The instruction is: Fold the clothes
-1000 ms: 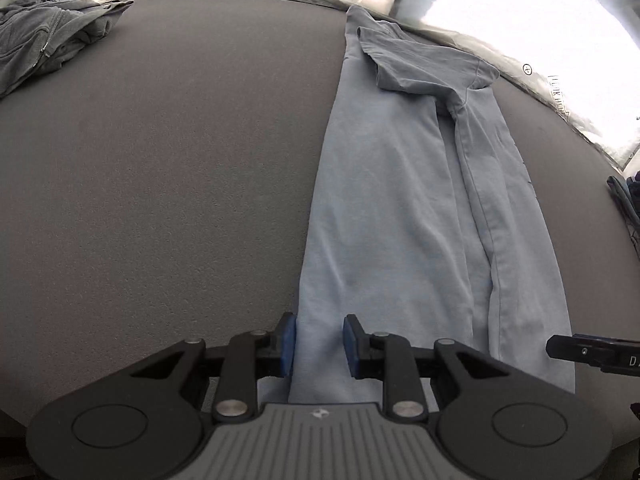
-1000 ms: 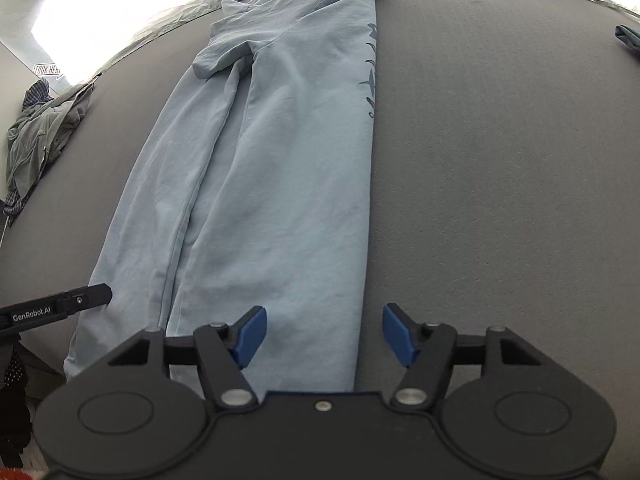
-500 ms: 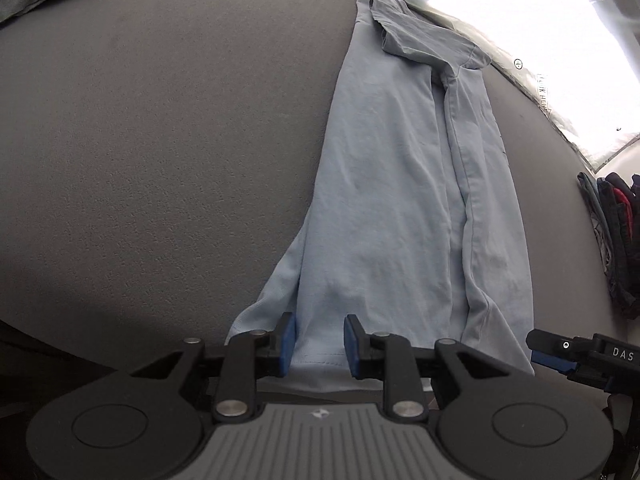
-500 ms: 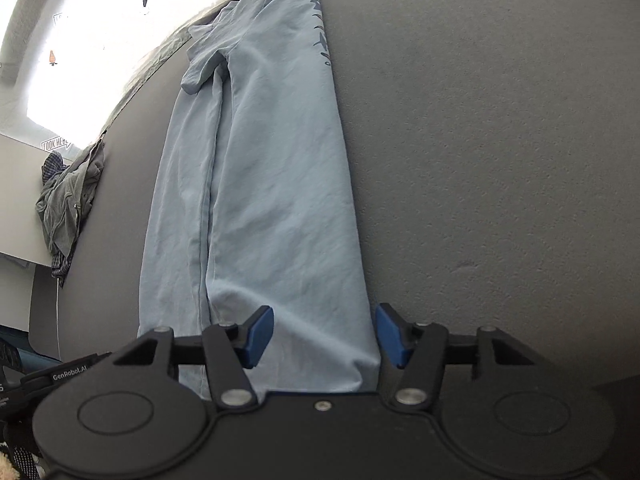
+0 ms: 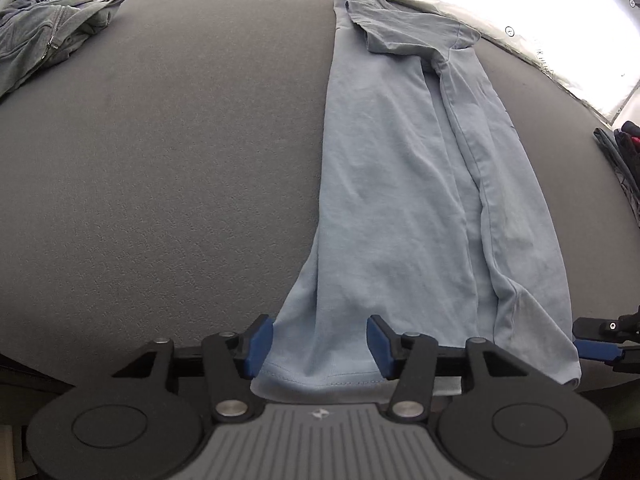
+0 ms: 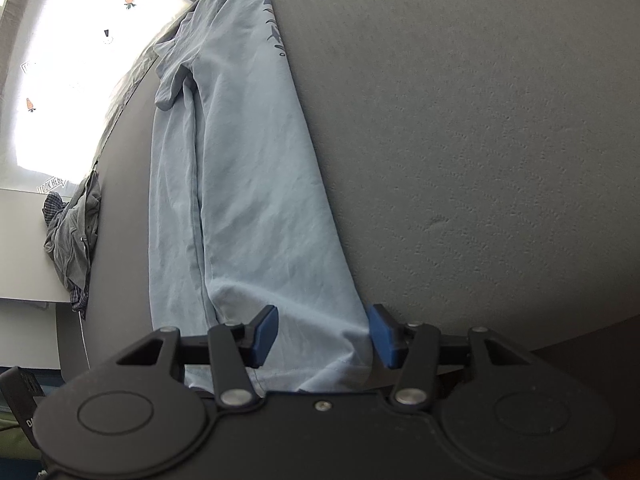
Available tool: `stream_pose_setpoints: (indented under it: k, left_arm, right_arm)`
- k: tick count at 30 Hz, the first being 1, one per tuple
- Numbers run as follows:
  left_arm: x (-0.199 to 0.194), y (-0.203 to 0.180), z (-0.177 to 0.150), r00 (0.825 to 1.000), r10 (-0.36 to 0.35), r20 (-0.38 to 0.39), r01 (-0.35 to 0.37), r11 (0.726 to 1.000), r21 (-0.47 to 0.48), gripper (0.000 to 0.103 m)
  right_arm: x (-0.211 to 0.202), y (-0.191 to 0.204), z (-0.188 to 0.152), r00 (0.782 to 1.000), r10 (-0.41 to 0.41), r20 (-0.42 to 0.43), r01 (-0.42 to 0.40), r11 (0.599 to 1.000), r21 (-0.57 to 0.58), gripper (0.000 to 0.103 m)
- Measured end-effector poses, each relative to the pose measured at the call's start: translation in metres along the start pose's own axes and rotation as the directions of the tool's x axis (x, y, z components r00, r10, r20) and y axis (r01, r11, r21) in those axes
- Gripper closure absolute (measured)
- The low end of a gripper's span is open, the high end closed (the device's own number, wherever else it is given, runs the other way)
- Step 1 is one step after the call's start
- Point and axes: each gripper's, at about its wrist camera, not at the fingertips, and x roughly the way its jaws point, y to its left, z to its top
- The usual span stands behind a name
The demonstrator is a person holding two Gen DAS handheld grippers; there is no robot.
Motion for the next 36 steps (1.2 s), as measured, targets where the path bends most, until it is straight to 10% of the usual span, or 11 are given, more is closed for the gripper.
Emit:
stream_pose_setpoints:
  k: [10, 25, 28, 30, 36]
  left_arm:
    - [0.008, -0.015, -0.006, 0.998, -0.049, -0.034, 0.052, 0.995, 0.089, 0.035]
    - [0.006, -0.016, -0.009, 0.994, -0.098, -0.055, 0.101, 0.993, 0.068, 0.051]
    - [0.005, -0.021, -0.009, 0.999, -0.025, -0.039, 0.029, 0.994, 0.106, 0.071]
    - [0.005, -0.016, -0.007, 0.999, -0.007, -0.039, 0.011, 0.996, 0.09, 0.088]
    - [-0.001, 0.001, -0.002, 0.997, -0.074, -0.037, 0.073, 0.997, -0.023, 0.096]
  right_arm:
    - [0.008, 0.014, 0.001, 0.999, -0.049, -0.017, 0.047, 0.995, -0.085, 0.048]
    - [0.012, 0.024, 0.004, 0.996, -0.084, -0.041, 0.078, 0.988, -0.136, 0.059]
    - [0.012, 0.023, 0.004, 0.996, -0.087, -0.033, 0.082, 0.988, -0.133, 0.093]
    - [0.012, 0.019, 0.005, 0.997, -0.066, -0.031, 0.062, 0.993, -0.105, 0.093]
    - [0.006, 0.028, 0.01, 1.0, 0.007, -0.005, -0.008, 0.994, -0.106, 0.096]
